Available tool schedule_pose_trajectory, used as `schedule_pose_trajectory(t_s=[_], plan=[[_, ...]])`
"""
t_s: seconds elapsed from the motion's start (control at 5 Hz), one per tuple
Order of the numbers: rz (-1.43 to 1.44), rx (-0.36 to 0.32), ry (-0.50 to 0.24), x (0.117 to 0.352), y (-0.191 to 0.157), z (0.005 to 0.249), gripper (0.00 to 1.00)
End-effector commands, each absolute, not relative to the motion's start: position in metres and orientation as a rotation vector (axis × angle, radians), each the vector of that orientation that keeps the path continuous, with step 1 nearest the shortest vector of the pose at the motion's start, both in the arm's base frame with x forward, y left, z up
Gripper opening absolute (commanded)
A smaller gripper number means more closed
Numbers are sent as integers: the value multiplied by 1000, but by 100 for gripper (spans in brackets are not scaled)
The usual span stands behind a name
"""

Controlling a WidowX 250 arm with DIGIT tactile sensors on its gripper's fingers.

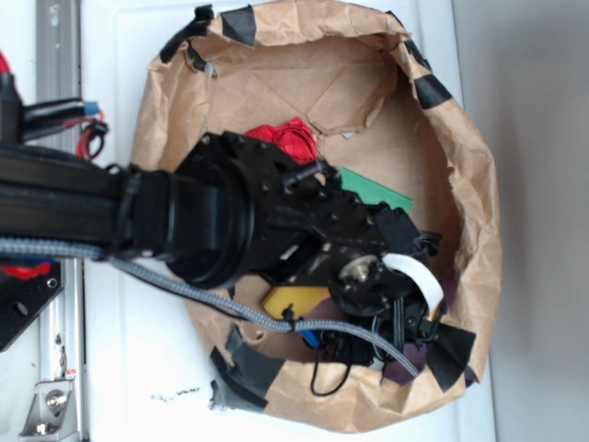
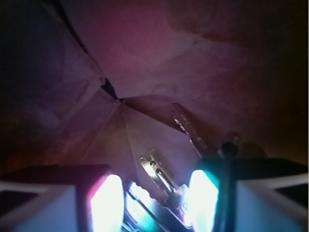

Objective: Grab the silver keys.

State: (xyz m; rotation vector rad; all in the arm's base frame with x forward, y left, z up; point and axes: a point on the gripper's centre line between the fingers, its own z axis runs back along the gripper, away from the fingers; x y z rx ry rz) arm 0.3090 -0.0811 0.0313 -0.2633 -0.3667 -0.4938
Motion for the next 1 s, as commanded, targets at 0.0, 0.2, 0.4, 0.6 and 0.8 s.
schedule_pose_trajectory(t_s=[0.0, 0.2, 0.4, 0.6, 0.8], plan=[[-500, -264, -369, 305, -83, 51, 0], [-462, -268, -378, 300, -75, 65, 0], [-386, -275, -398, 297, -62, 91, 0], [-335, -261, -439, 285, -43, 132, 0], [-178, -295, -438, 275, -20, 174, 0]])
